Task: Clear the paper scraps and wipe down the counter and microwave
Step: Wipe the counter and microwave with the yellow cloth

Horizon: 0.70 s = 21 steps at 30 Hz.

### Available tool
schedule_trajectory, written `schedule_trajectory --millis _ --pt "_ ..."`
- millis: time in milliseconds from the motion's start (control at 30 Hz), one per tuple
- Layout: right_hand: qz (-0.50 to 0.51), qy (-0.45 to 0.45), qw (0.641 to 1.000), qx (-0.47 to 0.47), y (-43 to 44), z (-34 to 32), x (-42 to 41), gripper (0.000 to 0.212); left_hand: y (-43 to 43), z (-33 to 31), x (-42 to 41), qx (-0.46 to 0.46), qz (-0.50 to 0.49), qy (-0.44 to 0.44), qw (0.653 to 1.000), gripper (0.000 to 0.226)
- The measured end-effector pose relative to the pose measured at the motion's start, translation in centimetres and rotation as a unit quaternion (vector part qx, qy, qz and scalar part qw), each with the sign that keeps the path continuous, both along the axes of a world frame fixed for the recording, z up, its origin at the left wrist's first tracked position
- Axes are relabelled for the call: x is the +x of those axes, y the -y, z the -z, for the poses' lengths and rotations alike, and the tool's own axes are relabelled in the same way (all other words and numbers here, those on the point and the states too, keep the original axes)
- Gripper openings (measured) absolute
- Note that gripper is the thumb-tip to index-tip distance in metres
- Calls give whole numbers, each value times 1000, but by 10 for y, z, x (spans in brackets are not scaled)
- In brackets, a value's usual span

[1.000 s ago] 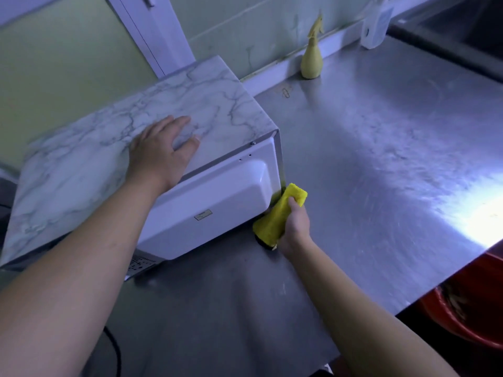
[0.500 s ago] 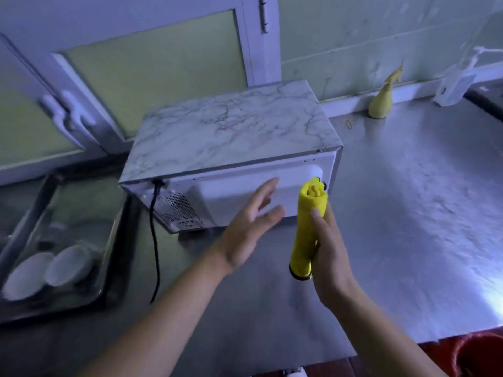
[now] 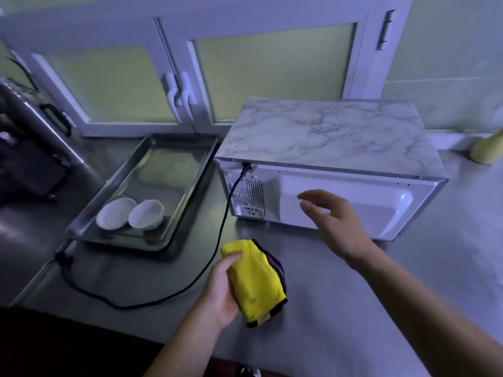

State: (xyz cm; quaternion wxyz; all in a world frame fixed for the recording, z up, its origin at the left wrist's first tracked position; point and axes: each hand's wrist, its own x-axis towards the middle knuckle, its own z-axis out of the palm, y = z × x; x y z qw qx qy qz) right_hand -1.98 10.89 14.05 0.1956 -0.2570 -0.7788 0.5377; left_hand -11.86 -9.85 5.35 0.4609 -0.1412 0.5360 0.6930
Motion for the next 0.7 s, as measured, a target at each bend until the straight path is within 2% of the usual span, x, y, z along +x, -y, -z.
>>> schedule_trajectory --millis 100,200,300,467,567,633,700 --pt "-5 16 993 121 -17 -15 -39 22 -2 3 -13 12 1 3 1000 50" --pt "-16 29 971 236 -36 -27 -83 24 -11 5 -35 -28 -8 -30 999 54" --pt "-1 90 955 282 -58 -28 -127 31 -21 10 -59 -23 9 -21 999 53" --pt "49 241 902 355 -87 -17 -175 49 -45 19 -93 48 -82 -7 995 21" --pt "69 260 884 382 -91 -10 -183 52 -62 17 -108 60 -129 -1 990 30" --pt "63 262 881 389 -92 -7 -180 56 -76 12 -112 62 -200 -42 977 35" --pt "67 264 877 396 -93 -6 -179 56 -89 6 -118 30 -284 -148 947 43"
